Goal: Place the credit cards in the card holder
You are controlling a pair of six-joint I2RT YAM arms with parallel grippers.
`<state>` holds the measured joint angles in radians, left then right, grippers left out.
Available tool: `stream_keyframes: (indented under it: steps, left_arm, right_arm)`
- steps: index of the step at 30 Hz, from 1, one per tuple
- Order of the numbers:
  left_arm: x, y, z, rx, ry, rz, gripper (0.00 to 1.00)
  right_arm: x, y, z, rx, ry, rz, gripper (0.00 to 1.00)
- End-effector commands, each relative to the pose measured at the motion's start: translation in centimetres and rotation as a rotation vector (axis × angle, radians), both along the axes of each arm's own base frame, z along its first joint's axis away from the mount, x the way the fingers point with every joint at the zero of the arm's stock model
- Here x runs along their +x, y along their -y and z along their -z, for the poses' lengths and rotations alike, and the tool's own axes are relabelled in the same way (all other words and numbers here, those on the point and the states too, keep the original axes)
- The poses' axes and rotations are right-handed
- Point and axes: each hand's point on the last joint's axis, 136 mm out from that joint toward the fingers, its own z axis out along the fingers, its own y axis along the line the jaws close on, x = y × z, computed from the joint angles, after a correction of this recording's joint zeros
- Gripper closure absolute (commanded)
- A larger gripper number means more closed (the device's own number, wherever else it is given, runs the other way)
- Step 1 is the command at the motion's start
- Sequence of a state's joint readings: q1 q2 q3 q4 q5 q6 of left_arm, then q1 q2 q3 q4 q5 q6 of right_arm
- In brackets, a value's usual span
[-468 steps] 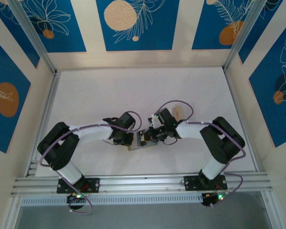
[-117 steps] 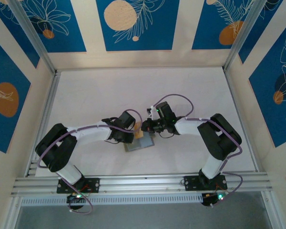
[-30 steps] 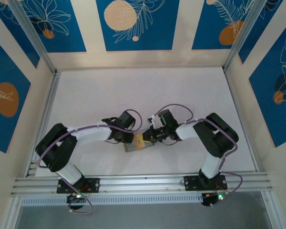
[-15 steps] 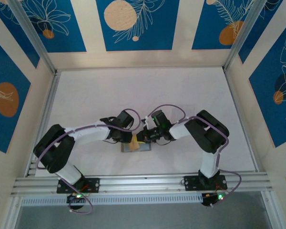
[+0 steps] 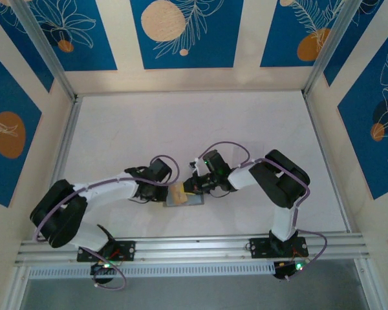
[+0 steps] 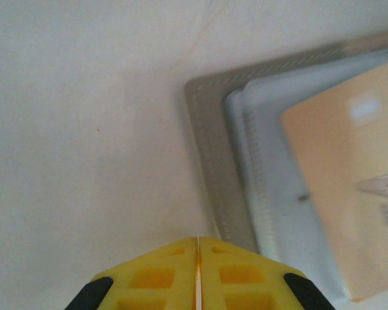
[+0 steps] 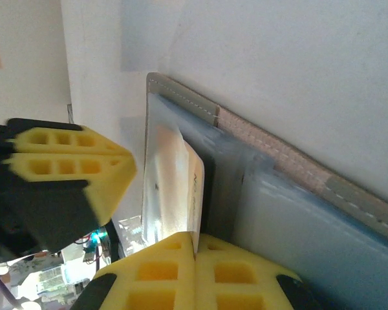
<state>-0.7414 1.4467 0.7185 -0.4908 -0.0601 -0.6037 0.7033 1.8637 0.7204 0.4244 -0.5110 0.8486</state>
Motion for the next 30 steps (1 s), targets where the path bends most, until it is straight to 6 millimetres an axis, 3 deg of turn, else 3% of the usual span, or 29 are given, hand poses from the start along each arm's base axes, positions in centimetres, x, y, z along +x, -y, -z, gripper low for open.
stream_keyframes:
  steps: [1, 12, 24, 30]
  left_arm:
    - [-0.1, -0.1, 1.1, 0.014, -0.030, -0.002, 0.93]
    - [-1.3, -1.4, 4.7, 0.075, -0.107, -0.058, 0.95]
    - [-1.3, -0.7, 4.6, 0.046, -0.108, -0.046, 0.95]
    - [-0.9, 0.3, 4.5, 0.051, -0.088, 0.003, 0.94]
  right_arm:
    - [-1.0, 1.4, 2.6, -0.147, -0.048, 0.047, 1.00]
    - [-1.3, 2.1, 1.1, -0.224, 0.006, 0.122, 1.00]
    - [-0.8, 3.5, 2.9, -0.268, -0.008, 0.247, 1.00]
    - [-0.8, 2.5, 2.9, -0.277, 0.020, 0.264, 1.00]
